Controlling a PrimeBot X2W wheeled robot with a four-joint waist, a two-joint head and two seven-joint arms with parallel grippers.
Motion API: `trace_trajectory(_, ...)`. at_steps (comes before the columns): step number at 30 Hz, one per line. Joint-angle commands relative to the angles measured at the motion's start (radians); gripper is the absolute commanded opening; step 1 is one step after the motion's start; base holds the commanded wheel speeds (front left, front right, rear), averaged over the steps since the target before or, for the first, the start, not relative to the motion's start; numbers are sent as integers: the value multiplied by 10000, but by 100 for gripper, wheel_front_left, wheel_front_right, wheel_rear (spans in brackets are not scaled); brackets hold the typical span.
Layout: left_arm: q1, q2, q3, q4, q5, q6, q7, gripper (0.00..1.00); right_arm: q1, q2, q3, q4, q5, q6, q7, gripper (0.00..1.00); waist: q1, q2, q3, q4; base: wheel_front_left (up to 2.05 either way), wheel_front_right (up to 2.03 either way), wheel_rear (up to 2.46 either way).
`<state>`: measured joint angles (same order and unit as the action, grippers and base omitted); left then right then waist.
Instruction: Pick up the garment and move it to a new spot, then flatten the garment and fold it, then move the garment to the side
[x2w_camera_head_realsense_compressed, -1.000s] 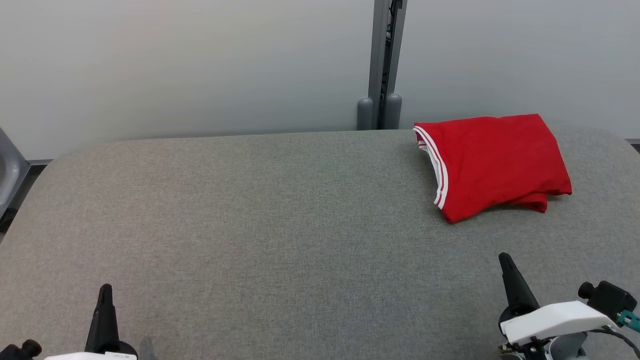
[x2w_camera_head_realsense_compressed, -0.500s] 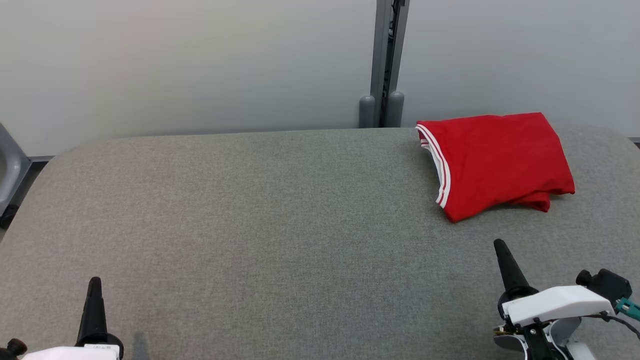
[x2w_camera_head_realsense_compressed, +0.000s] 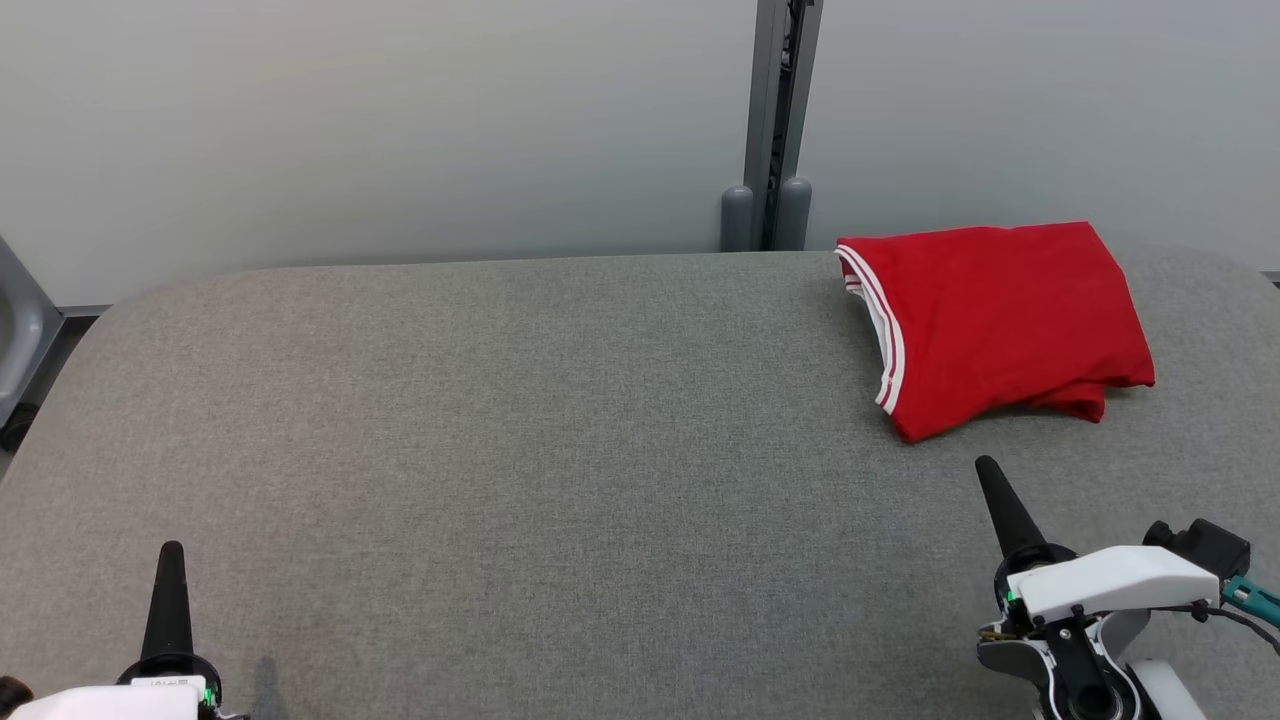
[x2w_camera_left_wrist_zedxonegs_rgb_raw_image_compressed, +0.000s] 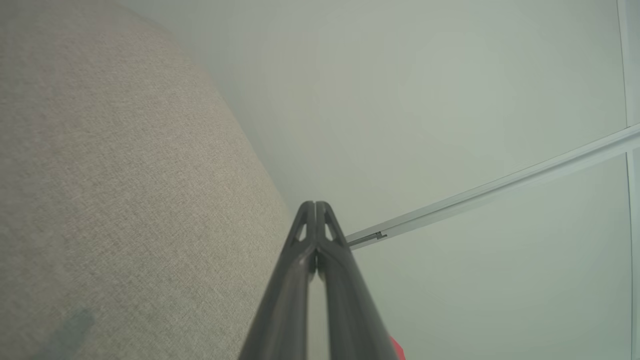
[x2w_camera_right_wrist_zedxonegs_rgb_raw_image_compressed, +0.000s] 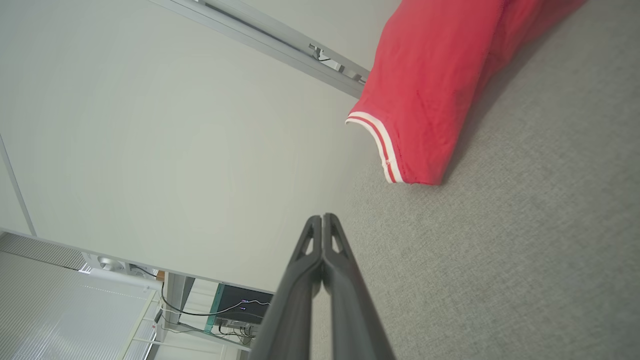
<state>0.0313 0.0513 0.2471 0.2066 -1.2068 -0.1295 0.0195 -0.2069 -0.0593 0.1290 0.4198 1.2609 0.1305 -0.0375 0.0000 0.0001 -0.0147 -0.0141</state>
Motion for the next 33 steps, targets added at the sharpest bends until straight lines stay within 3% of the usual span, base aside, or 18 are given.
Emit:
trace_trajectory(1, -328, 57, 123, -121, -323, -12, 84, 0, -301, -13, -26, -29, 330, 3, 111, 0, 0, -1, 10, 7, 0, 0, 0)
trace_trajectory(33, -630, 23, 662, -224, -2755, -17, 839, 0, -1066, 51, 127, 354, 2824, 4, 690, 0, 0, -1, 157, 99, 0, 0, 0)
